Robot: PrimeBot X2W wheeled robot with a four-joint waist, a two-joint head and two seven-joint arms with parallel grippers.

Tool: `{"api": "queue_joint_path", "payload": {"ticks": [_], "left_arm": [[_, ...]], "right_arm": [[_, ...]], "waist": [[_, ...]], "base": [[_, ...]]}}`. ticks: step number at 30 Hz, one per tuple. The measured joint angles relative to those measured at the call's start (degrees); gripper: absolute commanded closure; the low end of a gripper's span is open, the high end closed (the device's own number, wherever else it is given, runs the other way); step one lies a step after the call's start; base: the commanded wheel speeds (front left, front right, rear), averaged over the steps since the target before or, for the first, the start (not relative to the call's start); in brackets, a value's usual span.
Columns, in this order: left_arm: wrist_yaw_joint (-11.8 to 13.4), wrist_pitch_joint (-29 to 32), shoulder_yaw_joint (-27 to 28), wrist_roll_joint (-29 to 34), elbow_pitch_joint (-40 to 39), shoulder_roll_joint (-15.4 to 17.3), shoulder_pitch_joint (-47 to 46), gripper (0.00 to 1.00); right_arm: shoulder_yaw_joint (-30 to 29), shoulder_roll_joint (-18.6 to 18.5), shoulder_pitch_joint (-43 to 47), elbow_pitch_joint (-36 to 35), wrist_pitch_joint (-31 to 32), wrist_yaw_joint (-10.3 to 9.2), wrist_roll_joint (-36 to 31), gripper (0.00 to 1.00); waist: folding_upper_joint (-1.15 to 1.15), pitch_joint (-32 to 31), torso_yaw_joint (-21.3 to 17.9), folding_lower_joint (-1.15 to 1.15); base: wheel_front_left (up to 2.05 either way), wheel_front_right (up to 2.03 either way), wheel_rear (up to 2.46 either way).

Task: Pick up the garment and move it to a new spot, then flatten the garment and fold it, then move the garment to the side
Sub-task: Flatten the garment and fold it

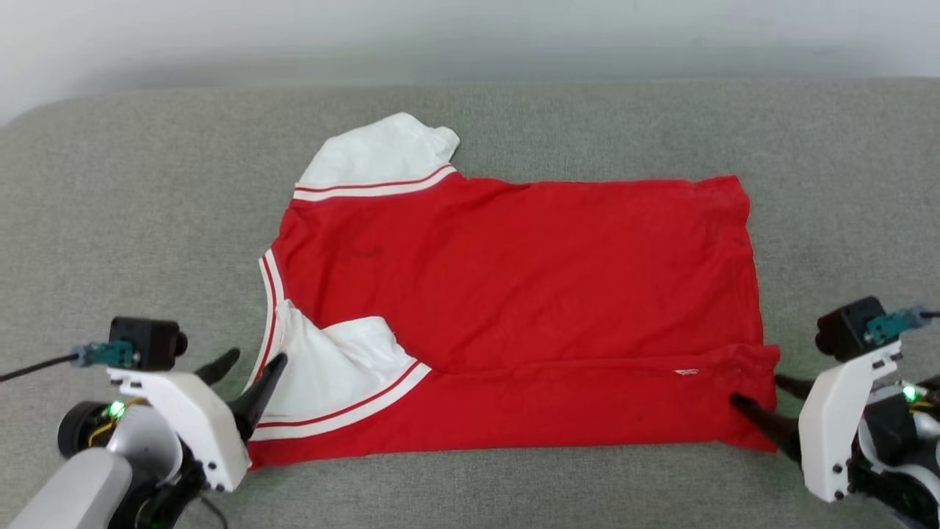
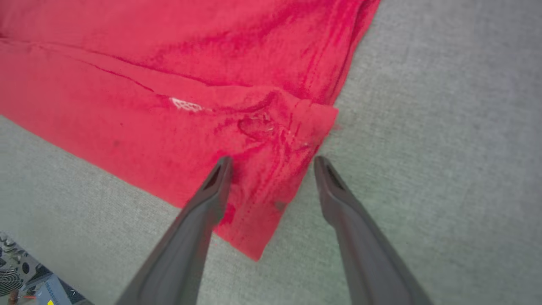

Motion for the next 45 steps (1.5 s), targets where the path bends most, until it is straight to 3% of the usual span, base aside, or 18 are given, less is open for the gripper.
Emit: {"api": "queue_joint_path", "payload": {"ticks": [14,23,24,25,26,35,45], "left_arm": [[8.3,8.9,-2.0,0.0,-7.0,6.0,8.2,0.00],[8.8,11.7,-3.1,0.8,-7.5,6.9,7.6,0.00],[8.6,12.3,-3.4,0.7,-7.5,6.9,7.3,0.28],[8.3,12.8,-3.6,0.6,-7.4,6.9,7.0,0.79],[8.1,12.9,-3.7,0.4,-7.4,6.9,6.8,1.00],[7.3,11.1,-3.5,-0.6,-7.6,5.1,6.8,1.00],[9.3,10.5,-2.5,-0.6,-17.2,5.7,7.7,1.00]], "right_arm": [[-10.0,6.3,8.4,-11.1,8.0,0.00,-5.9,0.00],[-11.4,8.0,9.1,-14.5,9.0,0.00,-7.1,0.00],[-11.5,8.0,9.0,-14.6,9.0,0.00,-7.4,0.00],[-11.5,8.0,9.0,-14.6,9.0,0.00,-7.5,0.00],[-11.6,8.0,9.0,-14.6,9.0,0.00,-7.9,0.00],[-13.2,9.4,9.4,-12.7,9.0,-0.01,-11.0,0.00],[-16.4,14.7,9.8,-7.1,12.9,-0.01,-14.5,0.00]], "waist": [[0.00,-0.6,-0.7,0.00],[0.00,2.3,-1.9,-0.01],[0.00,2.6,-2.0,-0.01],[0.00,2.9,-2.1,-0.02],[0.00,3.1,-2.2,-0.01],[0.00,1.5,-1.6,-0.01],[0.00,-0.1,1.2,-0.01]], "base": [[0.00,0.00,0.00],[0.00,0.00,0.00],[0.00,0.00,0.00],[0.00,0.00,0.00],[0.00,0.00,0.00],[0.00,0.00,0.00],[0.00,0.00,0.00]]}}
